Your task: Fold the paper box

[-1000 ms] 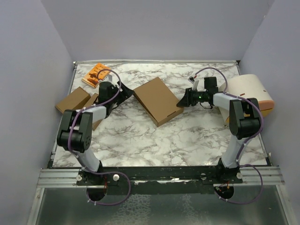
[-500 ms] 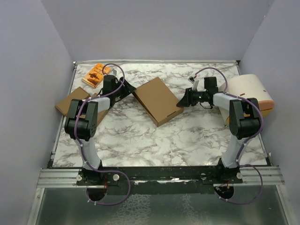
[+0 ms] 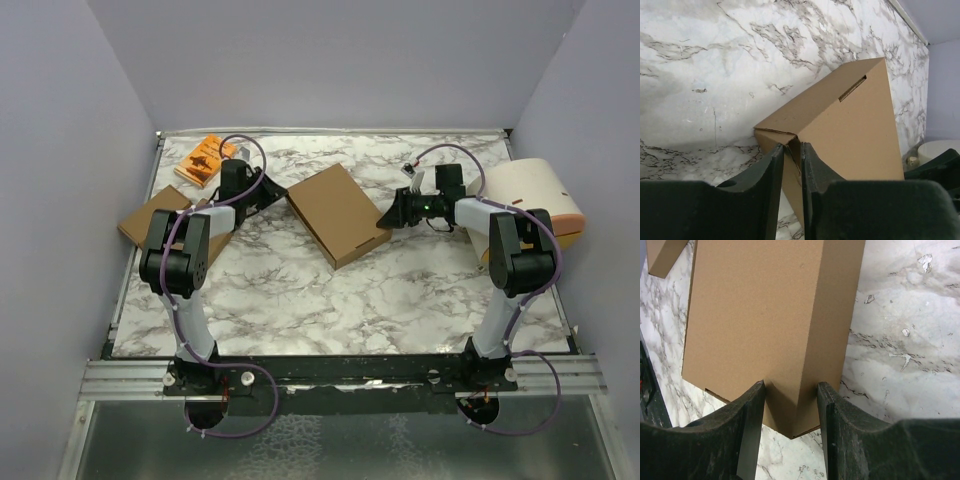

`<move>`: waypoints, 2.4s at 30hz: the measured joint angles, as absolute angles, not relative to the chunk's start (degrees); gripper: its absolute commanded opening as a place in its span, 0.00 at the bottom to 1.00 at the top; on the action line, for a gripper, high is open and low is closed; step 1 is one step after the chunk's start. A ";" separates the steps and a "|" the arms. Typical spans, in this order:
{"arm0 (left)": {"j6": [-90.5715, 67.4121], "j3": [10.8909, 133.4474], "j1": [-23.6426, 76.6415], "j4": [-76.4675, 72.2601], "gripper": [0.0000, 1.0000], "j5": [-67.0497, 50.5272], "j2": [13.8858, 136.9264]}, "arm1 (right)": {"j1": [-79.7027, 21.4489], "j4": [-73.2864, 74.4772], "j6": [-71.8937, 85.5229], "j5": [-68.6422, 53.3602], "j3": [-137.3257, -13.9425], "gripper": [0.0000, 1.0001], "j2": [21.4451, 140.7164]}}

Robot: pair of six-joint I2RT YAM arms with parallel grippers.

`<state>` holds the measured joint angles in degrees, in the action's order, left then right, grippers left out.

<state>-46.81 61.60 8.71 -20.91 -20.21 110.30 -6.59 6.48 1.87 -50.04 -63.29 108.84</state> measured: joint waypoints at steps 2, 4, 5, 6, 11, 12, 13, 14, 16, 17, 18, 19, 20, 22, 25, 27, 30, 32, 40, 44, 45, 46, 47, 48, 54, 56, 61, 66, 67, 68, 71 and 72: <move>-46.85 62.00 8.71 -20.95 0.12 -20.38 110.34 | -6.59 6.50 1.87 -50.04 -63.29 0.43 108.86; -46.74 62.39 8.69 -20.97 0.08 -20.40 110.67 | -6.59 6.55 1.89 -50.04 -63.29 0.43 108.86; -46.83 62.48 8.69 -20.99 0.06 -20.40 110.89 | -6.59 6.57 1.87 -50.04 -63.29 0.43 108.86; -46.85 62.57 8.67 -21.10 0.04 -20.49 111.04 | -6.59 6.57 1.87 -50.04 -63.29 0.43 108.86; -46.92 63.22 8.62 -21.21 0.01 -20.78 111.57 | -6.59 6.61 1.87 -50.04 -63.35 0.43 108.86; -46.94 63.31 8.62 -21.28 0.02 -20.82 111.63 | -6.59 6.63 1.87 -50.04 -63.35 0.43 108.86; -46.98 63.31 8.62 -21.39 0.04 -20.91 111.68 | -6.59 6.63 1.87 -50.04 -63.35 0.43 108.86; -47.00 63.31 8.62 -21.43 0.08 -20.97 111.70 | -6.59 6.66 1.87 -50.04 -63.37 0.44 108.86; -47.13 63.29 8.60 -21.71 0.19 -21.10 111.70 | -6.59 6.68 1.87 -50.04 -63.37 0.43 108.86; -47.22 63.22 8.58 -21.89 0.23 -21.15 111.70 | -6.59 6.72 1.87 -50.04 -63.37 0.43 108.86; -47.42 63.07 8.60 -22.24 0.27 -21.30 111.70 | -6.59 6.76 1.87 -50.04 -63.37 0.43 108.86; -47.48 62.89 8.62 -22.39 0.29 -21.47 111.70 | -6.59 6.83 1.87 -50.04 -63.37 0.43 108.88; -47.62 62.74 8.64 -22.41 0.30 -21.47 111.70 | -6.59 6.85 1.87 -50.04 -63.37 0.43 108.88; -47.94 62.72 8.64 -22.33 0.35 -21.58 111.70 | -6.59 6.87 1.85 -50.06 -63.37 0.43 108.88; -48.14 62.89 8.75 -21.89 0.36 -21.61 111.70 | -6.61 6.87 1.87 -50.09 -63.40 0.44 108.88; -48.21 63.44 8.73 -20.91 0.36 -21.54 111.72 | -6.59 6.87 1.85 -50.09 -63.40 0.43 108.88; -48.05 66.13 8.95 -17.74 0.36 -20.97 112.46 | -6.63 6.87 1.85 -50.09 -63.40 0.43 108.88; -47.75 68.07 9.23 -15.57 0.35 -20.08 113.08 | -6.70 6.94 1.85 -50.11 -63.51 0.43 109.01; -45.10 74.89 10.48 -8.51 0.29 -17.45 115.90 | -7.22 8.05 1.23 -50.15 -64.34 0.43 109.36; -42.87 78.30 11.05 -5.30 0.25 -16.03 117.01 | -7.92 8.80 0.73 -49.98 -64.69 0.42 109.40; -42.30 79.13 11.20 -4.54 0.24 -15.75 117.34 | -8.19 9.04 0.56 -49.91 -64.82 0.42 109.40; -41.78 79.85 11.31 -4.08 0.22 -15.46 117.62 | -8.43 9.23 0.43 -49.76 -64.93 0.42 109.40; -41.12 80.90 11.46 -3.18 0.19 -15.22 118.06 | -8.62 9.41 0.27 -49.67 -65.01 0.42 109.40; -40.53 81.73 11.60 -2.48 0.16 -15.07 118.39 | -8.73 9.50 0.19 -49.58 -65.08 0.42 109.40; -37.30 86.39 12.34 0.99 0.10 -14.63 120.46 | -8.91 10.28 0.12 -49.39 -65.43 0.42 109.51; -36.29 87.31 12.53 1.76 0.07 -14.57 120.70 | -8.91 10.37 0.12 -49.36 -65.47 0.42 109.51; -34.94 89.21 12.88 2.74 0.02 -14.57 121.62 | -8.91 10.55 0.12 -49.34 -65.52 0.42 109.51; -34.81 89.95 12.88 3.27 0.05 -14.74 121.95 | -8.91 10.57 0.12 -49.32 -65.52 0.43 109.51; -34.81 89.97 12.88 3.27 0.09 -14.79 121.97 | -8.91 10.59 0.12 -49.32 -65.52 0.43 109.51; -34.81 89.97 12.88 3.22 0.13 -14.81 121.97 | -8.91 10.59 0.12 -49.32 -65.52 0.44 109.51; -34.74 89.89 12.88 2.81 0.32 -14.96 121.95 | -8.91 10.74 0.05 -49.32 -65.60 0.46 109.51; -34.98 89.58 12.88 2.35 0.37 -15.14 121.95 | -8.91 10.90 -0.12 -49.34 -65.69 0.47 109.54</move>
